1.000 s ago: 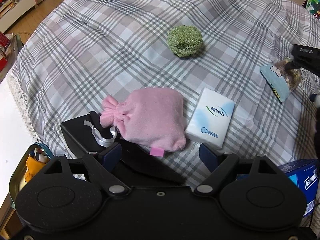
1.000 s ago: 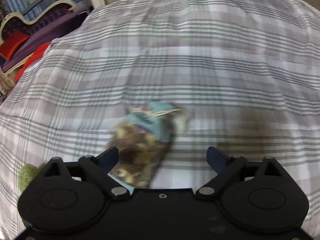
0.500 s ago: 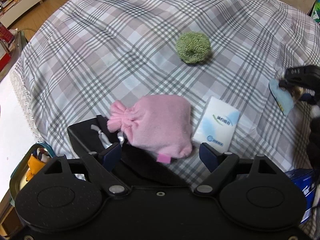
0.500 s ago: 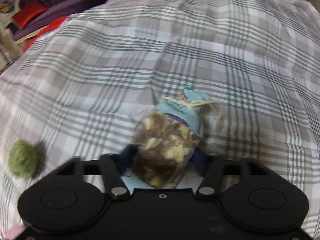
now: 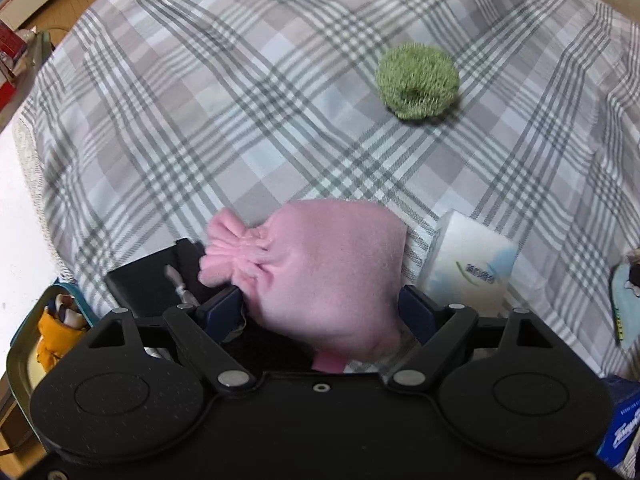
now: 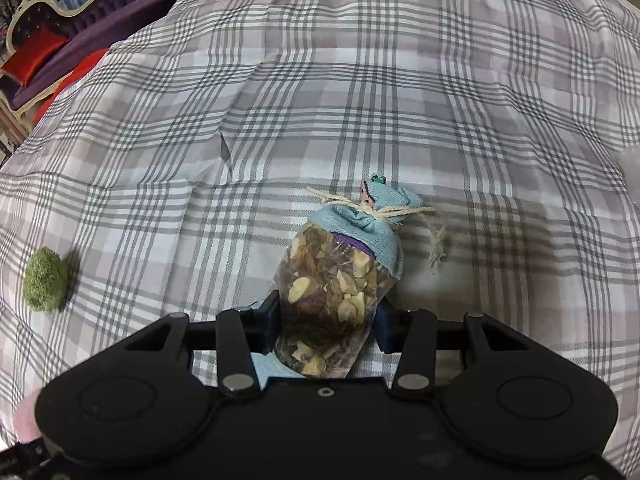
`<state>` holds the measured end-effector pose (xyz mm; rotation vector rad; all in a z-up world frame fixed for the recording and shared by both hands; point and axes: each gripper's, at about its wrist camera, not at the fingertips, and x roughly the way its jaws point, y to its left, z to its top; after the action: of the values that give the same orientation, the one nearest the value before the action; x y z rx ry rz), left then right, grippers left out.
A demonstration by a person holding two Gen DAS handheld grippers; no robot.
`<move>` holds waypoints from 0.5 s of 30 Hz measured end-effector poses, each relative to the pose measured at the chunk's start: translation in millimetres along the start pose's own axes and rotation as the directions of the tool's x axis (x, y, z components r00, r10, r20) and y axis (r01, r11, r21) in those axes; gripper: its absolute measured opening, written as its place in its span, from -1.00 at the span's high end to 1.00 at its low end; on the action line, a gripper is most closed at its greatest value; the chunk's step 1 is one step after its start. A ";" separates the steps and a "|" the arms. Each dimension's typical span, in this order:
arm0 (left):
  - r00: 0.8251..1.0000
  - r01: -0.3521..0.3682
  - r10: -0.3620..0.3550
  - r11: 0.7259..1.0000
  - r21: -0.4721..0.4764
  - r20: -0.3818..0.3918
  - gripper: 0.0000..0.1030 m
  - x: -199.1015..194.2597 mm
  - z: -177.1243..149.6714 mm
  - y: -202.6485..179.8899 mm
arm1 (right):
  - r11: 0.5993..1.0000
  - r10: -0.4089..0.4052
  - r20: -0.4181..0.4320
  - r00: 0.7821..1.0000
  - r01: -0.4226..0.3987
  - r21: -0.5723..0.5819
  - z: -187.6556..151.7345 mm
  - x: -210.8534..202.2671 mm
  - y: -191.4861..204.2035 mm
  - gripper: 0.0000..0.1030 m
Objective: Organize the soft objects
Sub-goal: 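Lift and carry the pink pouch and the sachet toward the gold tray with both tools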
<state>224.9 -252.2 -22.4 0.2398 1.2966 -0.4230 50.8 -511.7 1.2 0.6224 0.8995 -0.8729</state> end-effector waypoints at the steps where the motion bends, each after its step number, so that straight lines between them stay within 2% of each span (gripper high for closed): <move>1: 1.000 -0.010 0.010 1.000 0.005 0.000 -0.59 3.0 1.0 -2.3 | 1.000 0.007 0.003 1.000 -0.007 0.006 0.3 -0.3 -1.8 0.10; 3: 1.000 -0.023 0.023 1.000 0.012 0.000 -0.56 8.5 3.1 -5.7 | 0.999 0.025 0.007 1.000 -0.025 0.027 3.1 1.8 -7.8 0.06; 4: 1.000 -0.023 0.023 1.000 0.013 -0.002 -0.45 11.3 4.5 -6.5 | 0.999 0.034 0.008 0.999 -0.035 0.041 3.8 1.4 -10.1 -0.05; 5: 1.000 -0.021 0.021 1.000 0.009 -0.007 -0.24 14.1 5.8 -5.9 | 0.998 0.037 0.012 0.999 -0.038 0.055 6.4 2.0 -11.5 -0.15; 7: 1.000 0.014 -0.014 1.000 -0.010 -0.018 -0.21 17.5 7.8 -1.8 | 0.996 0.037 0.039 0.999 -0.040 0.077 7.3 -2.9 -16.3 -0.50; 8: 1.000 0.023 -0.023 1.000 -0.013 -0.007 -0.19 16.6 7.9 -0.6 | 0.995 0.038 0.057 0.998 -0.043 0.087 7.9 -6.2 -18.5 -0.59; 10: 1.000 0.026 -0.026 1.000 -0.003 0.010 -0.17 14.6 6.9 -1.4 | 0.993 0.048 0.086 0.995 -0.057 0.100 10.0 -10.8 -20.9 -0.90; 12: 1.000 0.016 -0.016 1.000 0.004 0.013 -0.17 14.0 6.2 -3.7 | 0.994 0.050 0.099 0.994 -0.059 0.093 10.2 -12.3 -20.0 -1.00; 15: 0.999 0.026 -0.026 1.000 0.000 0.020 -0.15 8.7 8.5 -5.0 | 0.999 0.030 0.073 0.997 -0.032 0.037 10.0 -4.6 -8.4 -1.00</move>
<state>232.1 -261.6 -28.3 0.2178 1.2811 -0.4466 46.1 -521.9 9.1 0.6322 0.8071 -0.8812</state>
